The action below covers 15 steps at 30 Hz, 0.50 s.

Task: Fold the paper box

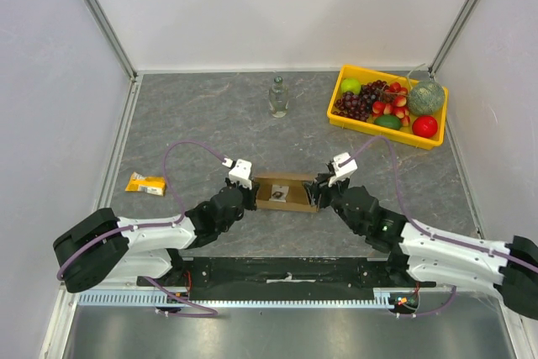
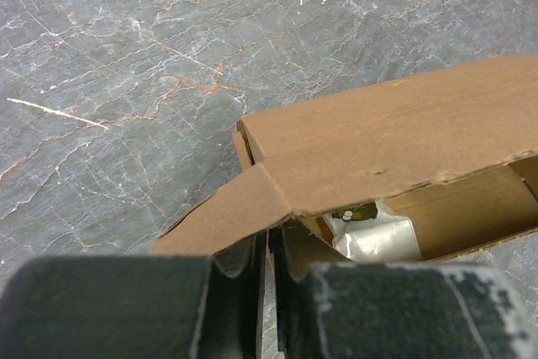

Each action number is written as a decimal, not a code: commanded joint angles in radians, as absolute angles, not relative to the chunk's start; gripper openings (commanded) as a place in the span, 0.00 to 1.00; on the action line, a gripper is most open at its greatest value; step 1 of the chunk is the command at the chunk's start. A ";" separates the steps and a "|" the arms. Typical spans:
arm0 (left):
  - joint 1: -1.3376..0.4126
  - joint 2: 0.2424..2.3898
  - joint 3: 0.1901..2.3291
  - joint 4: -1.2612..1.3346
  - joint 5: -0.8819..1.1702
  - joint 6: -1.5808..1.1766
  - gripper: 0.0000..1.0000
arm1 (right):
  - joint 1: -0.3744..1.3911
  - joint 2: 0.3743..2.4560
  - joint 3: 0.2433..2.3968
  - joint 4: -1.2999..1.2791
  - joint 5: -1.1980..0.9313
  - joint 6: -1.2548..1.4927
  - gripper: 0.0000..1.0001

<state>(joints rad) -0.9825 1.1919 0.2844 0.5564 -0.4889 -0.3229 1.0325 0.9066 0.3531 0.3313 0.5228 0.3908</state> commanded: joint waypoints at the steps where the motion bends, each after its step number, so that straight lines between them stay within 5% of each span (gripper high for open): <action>1: -0.992 1.190 0.275 0.583 -0.514 -0.351 0.10 | 1.038 0.760 0.359 0.204 0.319 0.348 0.60; 10: -1.006 1.198 0.281 0.584 -0.522 -0.341 0.10 | 1.037 0.672 0.435 0.181 0.297 0.318 0.61; 15: -1.022 1.189 0.275 0.580 -0.523 -0.344 0.10 | 1.035 0.848 0.541 0.152 0.328 0.328 0.39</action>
<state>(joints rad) -1.0069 1.1927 0.2840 0.5560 -0.4942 -0.3229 1.0325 0.7353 0.4366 0.1814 0.3130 0.3305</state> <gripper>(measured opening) 0.106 0.454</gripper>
